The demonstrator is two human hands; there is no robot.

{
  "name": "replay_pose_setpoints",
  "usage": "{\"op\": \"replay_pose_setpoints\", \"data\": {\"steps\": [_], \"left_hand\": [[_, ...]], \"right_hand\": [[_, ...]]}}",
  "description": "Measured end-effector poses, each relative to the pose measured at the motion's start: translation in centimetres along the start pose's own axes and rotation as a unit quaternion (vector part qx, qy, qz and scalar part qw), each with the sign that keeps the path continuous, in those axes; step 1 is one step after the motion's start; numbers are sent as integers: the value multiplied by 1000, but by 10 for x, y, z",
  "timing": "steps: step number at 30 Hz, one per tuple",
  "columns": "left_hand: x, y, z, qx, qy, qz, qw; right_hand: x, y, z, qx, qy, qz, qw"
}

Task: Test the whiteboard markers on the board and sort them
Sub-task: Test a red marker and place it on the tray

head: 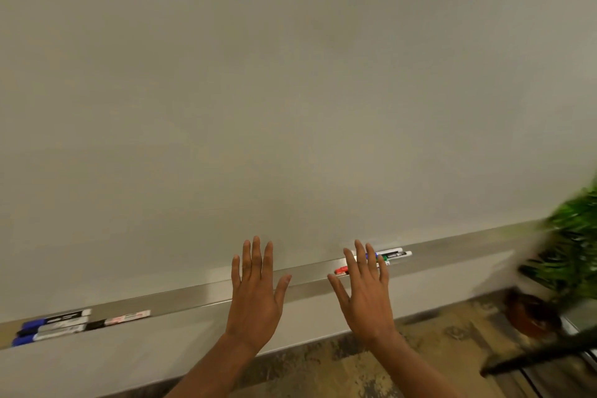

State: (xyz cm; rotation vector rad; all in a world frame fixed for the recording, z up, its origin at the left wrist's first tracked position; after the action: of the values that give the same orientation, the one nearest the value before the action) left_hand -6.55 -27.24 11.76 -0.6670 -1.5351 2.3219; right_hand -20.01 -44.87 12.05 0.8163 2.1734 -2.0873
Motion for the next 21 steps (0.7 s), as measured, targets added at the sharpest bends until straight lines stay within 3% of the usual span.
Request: {"op": "replay_pose_setpoints", "data": {"steps": [10, 21], "left_hand": [[-9, 67, 48, -23, -33, -28, 999], [-22, 113, 58, 1, -83, -26, 996]], "right_hand": [[-17, 79, 92, 1, -10, -71, 997], [-57, 150, 112, -45, -95, -108, 989]]}}
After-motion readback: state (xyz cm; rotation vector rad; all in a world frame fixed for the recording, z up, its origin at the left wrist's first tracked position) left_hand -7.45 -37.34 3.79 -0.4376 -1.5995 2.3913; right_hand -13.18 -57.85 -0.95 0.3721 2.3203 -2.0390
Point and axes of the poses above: each hand's wrist, its own x-axis away from the middle knuckle, its own y-axis out of the palm, z = x × y, the point moved 10 cm from there along -x, towards the middle knuckle, and after that the axes turned 15 degrees about -y, right-handed, at the moved point
